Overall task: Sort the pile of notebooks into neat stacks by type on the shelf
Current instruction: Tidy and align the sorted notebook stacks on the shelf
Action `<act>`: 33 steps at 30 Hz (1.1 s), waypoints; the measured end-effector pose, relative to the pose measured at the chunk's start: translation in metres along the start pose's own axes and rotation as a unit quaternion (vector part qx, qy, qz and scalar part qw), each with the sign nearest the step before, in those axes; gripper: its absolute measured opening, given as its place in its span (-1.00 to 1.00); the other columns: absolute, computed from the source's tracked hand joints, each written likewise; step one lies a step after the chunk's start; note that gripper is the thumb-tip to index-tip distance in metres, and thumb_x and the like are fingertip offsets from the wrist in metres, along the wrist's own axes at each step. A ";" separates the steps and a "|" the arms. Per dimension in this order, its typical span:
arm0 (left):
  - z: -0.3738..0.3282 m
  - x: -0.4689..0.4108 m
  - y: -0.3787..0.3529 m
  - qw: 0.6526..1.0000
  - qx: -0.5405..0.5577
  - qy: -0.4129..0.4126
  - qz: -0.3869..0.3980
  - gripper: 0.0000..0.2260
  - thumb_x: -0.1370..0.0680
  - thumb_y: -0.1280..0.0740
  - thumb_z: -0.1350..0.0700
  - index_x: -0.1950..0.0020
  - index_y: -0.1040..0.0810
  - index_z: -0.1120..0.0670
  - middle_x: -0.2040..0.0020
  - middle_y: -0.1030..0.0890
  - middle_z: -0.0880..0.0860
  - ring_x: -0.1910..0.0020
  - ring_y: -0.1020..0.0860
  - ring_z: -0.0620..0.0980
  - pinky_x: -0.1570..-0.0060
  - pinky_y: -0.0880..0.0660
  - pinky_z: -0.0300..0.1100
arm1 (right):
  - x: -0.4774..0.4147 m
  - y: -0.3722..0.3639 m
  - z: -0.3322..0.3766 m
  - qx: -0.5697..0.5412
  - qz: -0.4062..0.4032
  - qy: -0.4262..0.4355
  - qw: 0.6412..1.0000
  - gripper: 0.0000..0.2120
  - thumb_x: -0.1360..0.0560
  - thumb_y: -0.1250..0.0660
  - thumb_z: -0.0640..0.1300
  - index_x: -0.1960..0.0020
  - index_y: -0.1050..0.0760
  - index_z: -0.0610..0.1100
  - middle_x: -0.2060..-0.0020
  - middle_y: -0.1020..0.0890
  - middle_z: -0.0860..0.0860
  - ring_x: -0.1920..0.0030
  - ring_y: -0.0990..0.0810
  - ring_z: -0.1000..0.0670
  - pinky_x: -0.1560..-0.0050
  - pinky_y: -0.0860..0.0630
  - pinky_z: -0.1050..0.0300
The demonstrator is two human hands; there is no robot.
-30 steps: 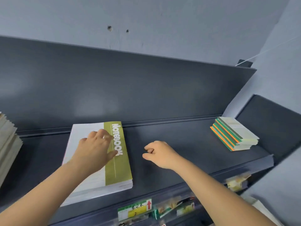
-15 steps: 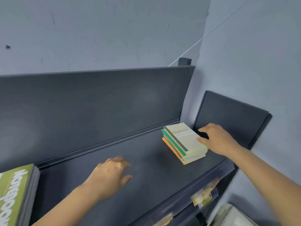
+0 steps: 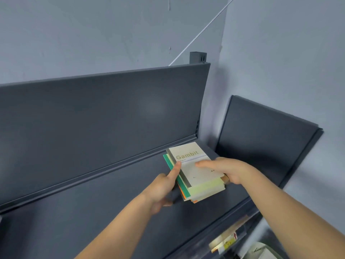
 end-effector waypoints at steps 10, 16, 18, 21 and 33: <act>-0.009 -0.013 -0.014 0.997 0.072 -0.001 0.031 -0.77 -0.61 -0.26 0.03 -0.19 -0.53 0.10 -0.02 -0.68 0.10 0.10 -0.65 0.08 0.20 -0.59 -0.03 | 0.004 0.001 0.001 -0.073 -0.034 -0.019 0.997 -0.47 -0.25 -0.56 0.08 -0.11 -0.54 -0.15 0.07 -0.71 -0.10 0.04 -0.68 -0.11 -0.08 -0.59 -0.08; -0.004 -0.014 0.012 0.996 0.075 0.010 0.044 -0.76 -0.58 -0.28 0.06 -0.19 -0.56 0.12 -0.08 -0.69 0.13 -0.06 -0.65 0.14 0.08 -0.60 -0.02 | 0.009 -0.024 0.003 -0.138 0.000 -0.029 0.990 -0.53 -0.26 -0.58 0.01 -0.08 -0.57 -0.17 0.06 -0.71 -0.09 0.01 -0.67 -0.09 -0.06 -0.60 -0.06; -0.001 -0.011 0.028 0.996 0.064 0.020 0.051 -0.76 -0.57 -0.29 0.05 -0.18 -0.57 0.11 -0.05 -0.70 0.11 0.02 -0.67 0.10 0.15 -0.60 -0.08 | 0.009 -0.036 0.001 -0.157 0.004 -0.043 0.987 -0.49 -0.24 -0.59 0.03 -0.10 -0.56 -0.14 0.04 -0.70 -0.06 -0.02 -0.65 -0.08 -0.08 -0.57 -0.04; 0.005 -0.006 0.054 0.996 0.063 0.032 0.053 -0.75 -0.56 -0.30 0.06 -0.18 -0.57 0.13 -0.05 -0.70 0.12 0.05 -0.67 0.09 0.13 -0.59 -0.10 | 0.008 -0.050 0.001 -0.209 -0.011 -0.061 0.976 -0.46 -0.19 -0.61 0.02 -0.09 -0.55 -0.13 0.02 -0.68 -0.06 -0.02 -0.61 -0.09 0.03 -0.50 0.00; 0.023 0.022 0.092 0.992 0.112 -0.015 0.064 -0.77 -0.59 -0.29 0.13 -0.25 -0.49 0.05 -0.04 -0.71 0.06 0.03 -0.69 0.04 0.07 -0.61 -0.05 | 0.020 -0.096 0.037 -0.211 0.010 0.015 0.977 -0.42 -0.21 -0.59 -0.01 -0.16 -0.55 -0.21 0.04 -0.71 -0.10 -0.01 -0.68 -0.14 -0.11 -0.57 -0.15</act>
Point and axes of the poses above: each hand's wrist, its own x-axis away from the middle knuckle, its own y-axis out of the back of the hand, z = x × y, the point moved 9 cm from there along -x, towards the middle knuckle
